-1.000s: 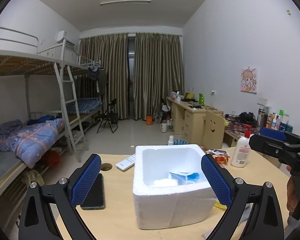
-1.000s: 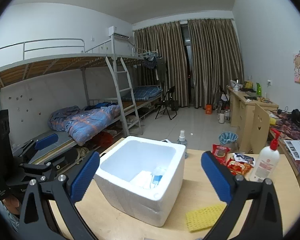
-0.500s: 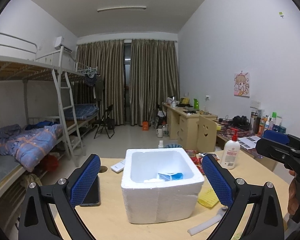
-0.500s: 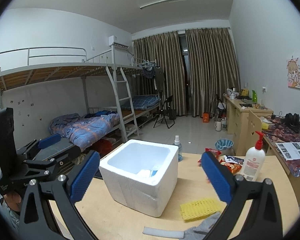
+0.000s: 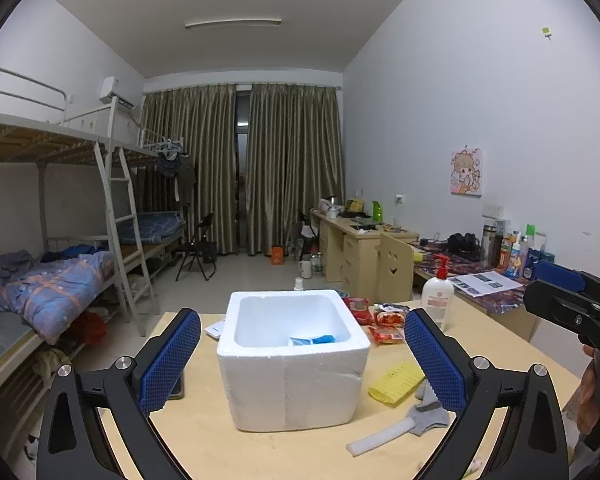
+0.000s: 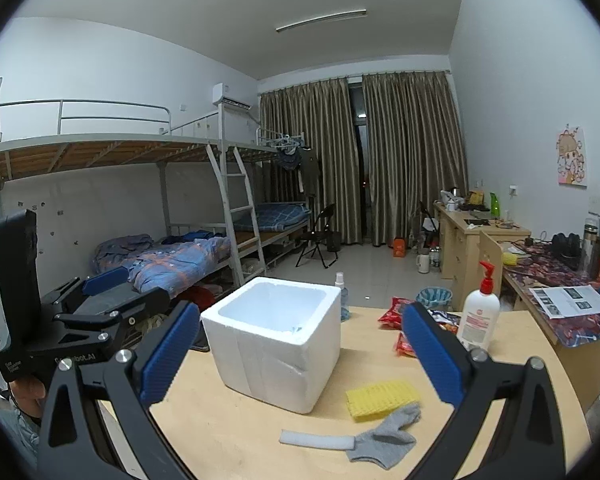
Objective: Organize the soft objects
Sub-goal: 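Withdraw both tools from the foam box back over the desk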
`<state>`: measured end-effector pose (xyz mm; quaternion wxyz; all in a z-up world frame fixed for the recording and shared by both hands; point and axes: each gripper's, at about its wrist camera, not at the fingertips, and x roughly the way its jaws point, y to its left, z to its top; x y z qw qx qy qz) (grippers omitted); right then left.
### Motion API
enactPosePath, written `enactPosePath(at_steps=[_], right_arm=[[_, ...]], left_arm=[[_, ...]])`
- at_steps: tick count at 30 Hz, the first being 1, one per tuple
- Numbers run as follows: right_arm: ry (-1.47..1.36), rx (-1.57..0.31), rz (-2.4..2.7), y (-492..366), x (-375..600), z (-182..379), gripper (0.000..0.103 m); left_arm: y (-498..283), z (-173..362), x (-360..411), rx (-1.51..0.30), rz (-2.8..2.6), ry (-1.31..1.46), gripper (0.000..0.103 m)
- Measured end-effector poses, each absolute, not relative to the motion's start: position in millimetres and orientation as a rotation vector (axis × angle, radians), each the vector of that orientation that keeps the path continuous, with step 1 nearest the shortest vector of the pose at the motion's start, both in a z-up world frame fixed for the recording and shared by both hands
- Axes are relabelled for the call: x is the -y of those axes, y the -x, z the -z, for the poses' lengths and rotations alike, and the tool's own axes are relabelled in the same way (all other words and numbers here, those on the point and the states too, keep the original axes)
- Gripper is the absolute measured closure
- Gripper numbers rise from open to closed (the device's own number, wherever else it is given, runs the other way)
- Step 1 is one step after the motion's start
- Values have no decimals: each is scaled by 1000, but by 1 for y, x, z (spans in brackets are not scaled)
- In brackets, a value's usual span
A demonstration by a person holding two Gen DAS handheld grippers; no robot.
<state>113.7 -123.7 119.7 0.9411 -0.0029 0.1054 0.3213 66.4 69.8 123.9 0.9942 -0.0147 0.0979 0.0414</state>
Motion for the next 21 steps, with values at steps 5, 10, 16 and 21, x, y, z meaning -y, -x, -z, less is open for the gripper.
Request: enactPosePath(at_steps=[5, 10, 16, 21], right_arm=[[5, -207, -642, -103, 131, -116, 0], [2, -200, -626, -92, 139, -109, 0], [1, -206, -604, -85, 149, -100, 0], [-11, -211, -593, -78, 158, -90, 0]], left_arm=[[-61, -119, -68, -196, -70, 36, 1], [-54, -111, -70, -200, -52, 79, 1], [-48, -101, -64, -192, -5, 115, 1], [-44, -90, -56, -190, 20, 114, 1]])
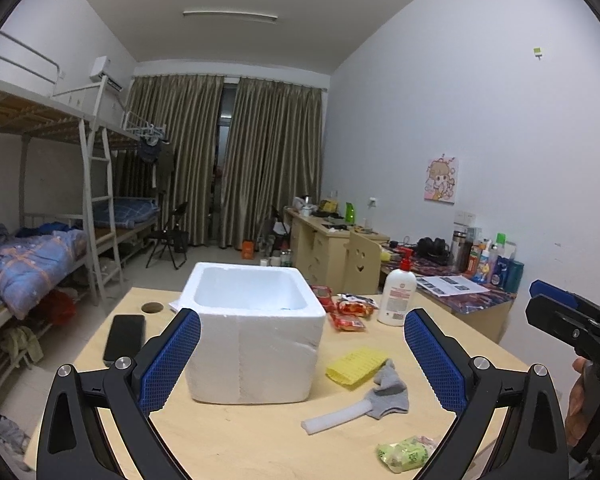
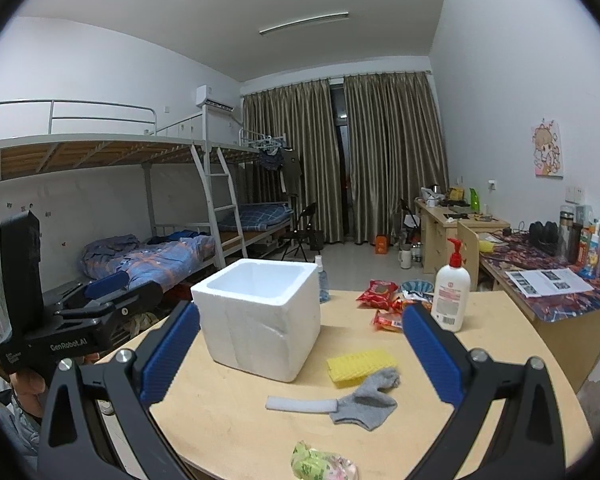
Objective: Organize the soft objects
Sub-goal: 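Withdraw both tools from the foam box back over the desk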
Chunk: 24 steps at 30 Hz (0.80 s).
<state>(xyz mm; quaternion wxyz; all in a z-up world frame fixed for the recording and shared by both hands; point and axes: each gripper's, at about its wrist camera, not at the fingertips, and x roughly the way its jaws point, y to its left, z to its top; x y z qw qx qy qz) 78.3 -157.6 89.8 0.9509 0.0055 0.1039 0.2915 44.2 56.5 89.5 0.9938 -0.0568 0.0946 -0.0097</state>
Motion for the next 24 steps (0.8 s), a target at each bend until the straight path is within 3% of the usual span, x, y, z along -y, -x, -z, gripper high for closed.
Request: enactPosePath(at_steps=[24], right_arm=[[-35, -263, -537, -71, 188, -54, 0]], left_arm=[[-46, -52, -23, -235, 126, 82, 1]])
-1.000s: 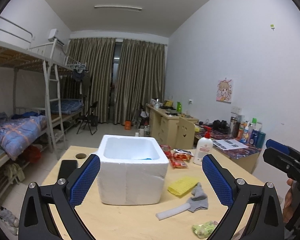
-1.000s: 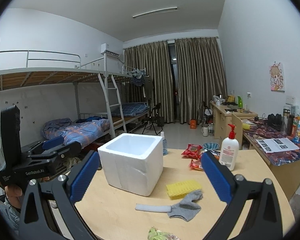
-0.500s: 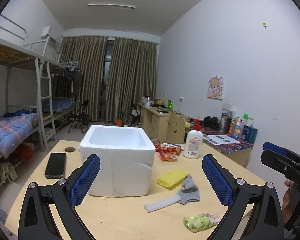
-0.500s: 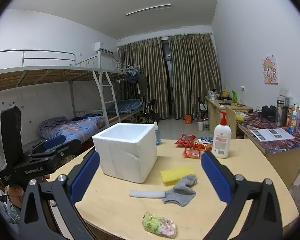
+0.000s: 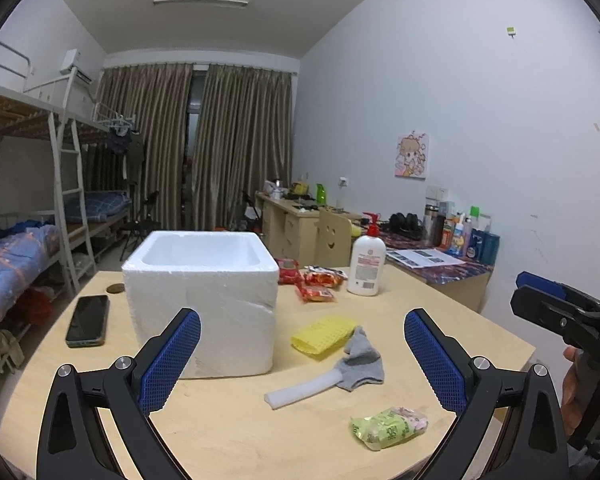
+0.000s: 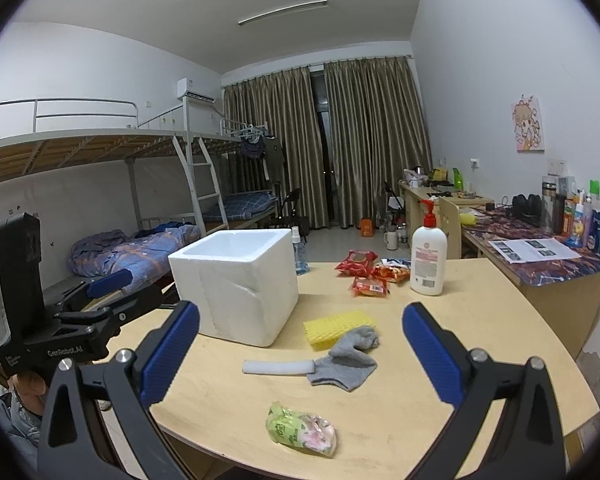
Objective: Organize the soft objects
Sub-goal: 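Withdraw both tools from the foam box back over the desk, then lower the left tool onto the green snack bag and close it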
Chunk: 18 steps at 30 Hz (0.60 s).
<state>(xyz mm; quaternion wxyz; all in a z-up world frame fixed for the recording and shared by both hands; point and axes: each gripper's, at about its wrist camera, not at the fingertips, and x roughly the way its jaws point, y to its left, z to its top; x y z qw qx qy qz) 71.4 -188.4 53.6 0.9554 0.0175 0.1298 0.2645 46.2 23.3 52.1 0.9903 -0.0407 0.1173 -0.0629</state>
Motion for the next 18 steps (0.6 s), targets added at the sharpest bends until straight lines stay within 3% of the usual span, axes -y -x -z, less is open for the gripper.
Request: enactPosePath(at_steps=[18], right_arm=[[-38, -347, -471, -95, 200, -24, 0]], left_arm=[[-68, -4, 12, -337, 295, -3, 1]])
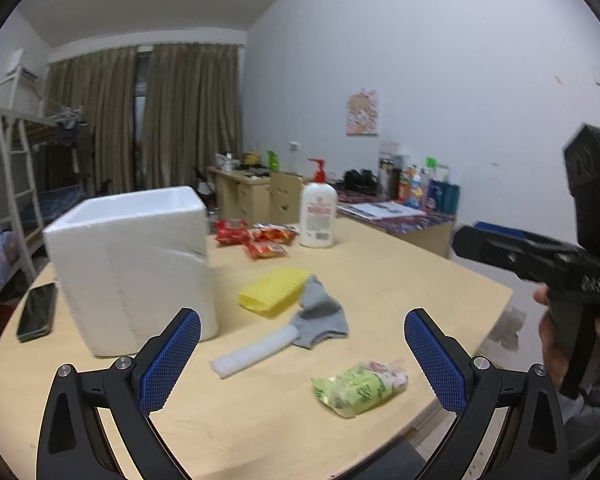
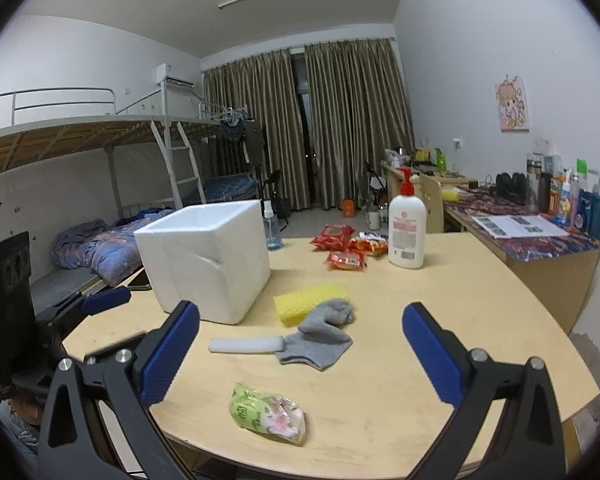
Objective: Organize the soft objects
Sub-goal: 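Lower the left tool onto the green snack bag and close it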
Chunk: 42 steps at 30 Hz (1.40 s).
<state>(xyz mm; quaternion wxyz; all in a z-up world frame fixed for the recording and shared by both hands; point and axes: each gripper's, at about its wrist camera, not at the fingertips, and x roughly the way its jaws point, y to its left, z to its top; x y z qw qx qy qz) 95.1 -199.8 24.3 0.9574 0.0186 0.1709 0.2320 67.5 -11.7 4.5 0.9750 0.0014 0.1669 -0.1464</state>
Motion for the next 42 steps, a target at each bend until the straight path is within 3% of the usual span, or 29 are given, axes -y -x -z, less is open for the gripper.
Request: enactPosePath(at_steps=[24, 35, 42], right_arm=[[-107, -454, -449, -124, 216, 2, 0], [-115, -469, -454, -128, 218, 6, 0], [-120, -480, -452, -131, 219, 9, 0]], left_arm=[[-113, 59, 63, -554, 541, -73, 1], [-124, 76, 79, -616, 526, -134, 13], [-130, 83, 81, -656, 515, -139, 27]])
